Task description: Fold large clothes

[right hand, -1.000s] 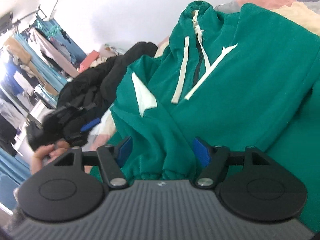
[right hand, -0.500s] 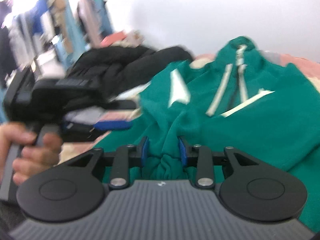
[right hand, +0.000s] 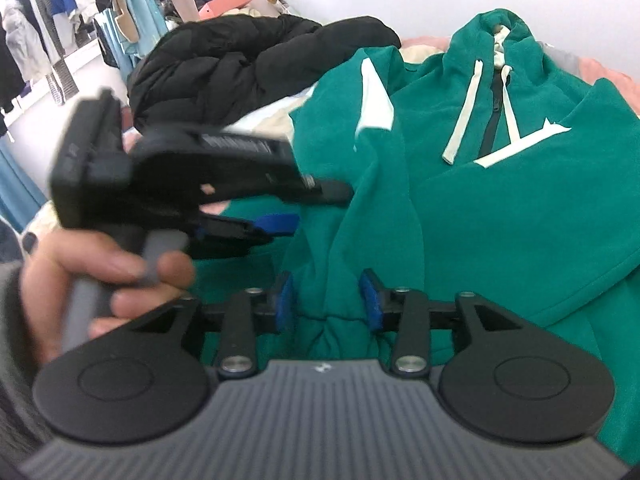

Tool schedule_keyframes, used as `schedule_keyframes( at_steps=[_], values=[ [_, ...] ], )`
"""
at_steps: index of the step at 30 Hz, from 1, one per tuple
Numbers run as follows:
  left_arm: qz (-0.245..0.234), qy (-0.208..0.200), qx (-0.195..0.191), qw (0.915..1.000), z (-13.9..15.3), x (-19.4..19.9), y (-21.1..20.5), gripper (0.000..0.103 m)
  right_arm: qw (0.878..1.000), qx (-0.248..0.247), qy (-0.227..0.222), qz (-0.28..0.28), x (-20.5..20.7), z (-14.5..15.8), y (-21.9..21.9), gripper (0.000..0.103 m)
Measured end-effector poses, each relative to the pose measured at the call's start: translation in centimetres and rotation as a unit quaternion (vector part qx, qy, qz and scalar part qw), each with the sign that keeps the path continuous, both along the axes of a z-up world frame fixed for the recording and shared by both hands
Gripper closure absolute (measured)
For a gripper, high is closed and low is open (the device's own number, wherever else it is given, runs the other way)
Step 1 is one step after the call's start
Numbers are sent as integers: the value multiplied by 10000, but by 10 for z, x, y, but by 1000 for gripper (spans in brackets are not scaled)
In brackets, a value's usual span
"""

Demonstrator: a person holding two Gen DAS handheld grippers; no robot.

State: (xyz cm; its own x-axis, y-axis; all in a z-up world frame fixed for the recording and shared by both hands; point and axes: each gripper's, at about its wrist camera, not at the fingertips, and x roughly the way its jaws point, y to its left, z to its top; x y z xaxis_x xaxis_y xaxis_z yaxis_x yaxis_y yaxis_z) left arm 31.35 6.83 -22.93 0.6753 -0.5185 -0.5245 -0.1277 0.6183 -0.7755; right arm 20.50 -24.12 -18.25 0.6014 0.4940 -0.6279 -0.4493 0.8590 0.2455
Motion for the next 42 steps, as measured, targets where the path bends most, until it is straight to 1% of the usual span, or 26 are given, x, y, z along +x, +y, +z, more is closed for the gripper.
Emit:
schedule_keyframes(
  at_steps=[1, 5, 7, 8, 9, 11, 12, 14, 16, 21, 23, 24, 25, 26, 27, 28, 31, 34, 36, 38, 40, 42],
  values=[
    [67, 2, -19, 10000, 1, -1, 2, 92, 9999, 124, -15, -6, -2, 4, -3, 50],
    [371, -176, -87, 9991, 11, -9, 15, 95, 9970, 750, -111, -147, -1, 15, -24, 51],
    [614, -255, -124, 9977, 17, -15, 24, 95, 9929, 1129, -231, -295, -1, 17, -38, 50],
    [729, -281, -80, 9969, 19, -17, 29, 95, 9908, 1281, -223, -377, 1, 16, -44, 50],
    [850, -297, 51, 9959, 23, -19, 33, 95, 9892, 1383, -181, -459, 4, 15, -47, 49],
    [981, -290, 300, 9943, 26, -20, 38, 95, 9876, 1448, -90, -601, 8, 8, -51, 49],
    [1013, -261, 331, 9940, 25, -20, 41, 95, 9874, 1444, -16, -652, 11, 2, -52, 49],
    [1034, -197, 243, 9941, 22, -21, 45, 95, 9860, 1496, 249, -691, 17, -13, -50, 49],
    [1028, -191, 267, 9942, 23, -22, 44, 95, 9820, 1689, 547, -644, 26, -27, -49, 49],
    [997, -187, 292, 9944, 24, -22, 40, 94, 9640, 2392, 1000, -583, 45, -52, -48, 49],
    [1024, -159, 235, 9943, 20, -20, 41, 94, 9536, 2728, 1212, -402, 53, -62, -44, 50],
    [1039, -137, 196, 9943, 18, -19, 42, 94, 9508, 2811, 1266, -308, 55, -65, -41, 52],
    [1048, -128, 148, 9943, 16, -18, 42, 94, 9511, 2803, 1279, -238, 57, -66, -37, 57],
    [1046, -128, 97, 9944, 16, -18, 43, 94, 9535, 2734, 1252, -189, 57, -65, -35, 66],
    [1022, -151, 53, 9946, 16, -18, 44, 94, 9558, 2672, 1219, -139, 59, -62, -34, 84],
    [984, -217, 27, 9949, 17, -18, 43, 94, 9580, 2611, 1179, -148, 59, -58, -33, 88],
    [818, -481, -94, 9954, 25, -20, 40, 94, 9639, 2505, 888, -187, 56, -37, -37, 93],
    [515, -865, -313, 9944, 33, -22, 32, 94, 9684, 2440, 414, -303, 52, -13, -45, 93],
    [352, -1013, -423, 9933, 35, -20, 24, 94, 9733, 2252, 109, -427, 52, 1, -49, 93],
    [256, -1112, -483, 9923, 34, -17, 15, 94, 9796, 1912, -132, -604, 56, 11, -51, 93],
    [141, -1132, -516, 9921, 31, -11, 7, 94, 9829, 1640, -197, -813, 65, 12, -56, 93],
    [7, -1096, -443, 9930, 27, -4, -1, 94, 9843, 1414, -167, -1040, 75, 8, -59, 93]
  ],
)
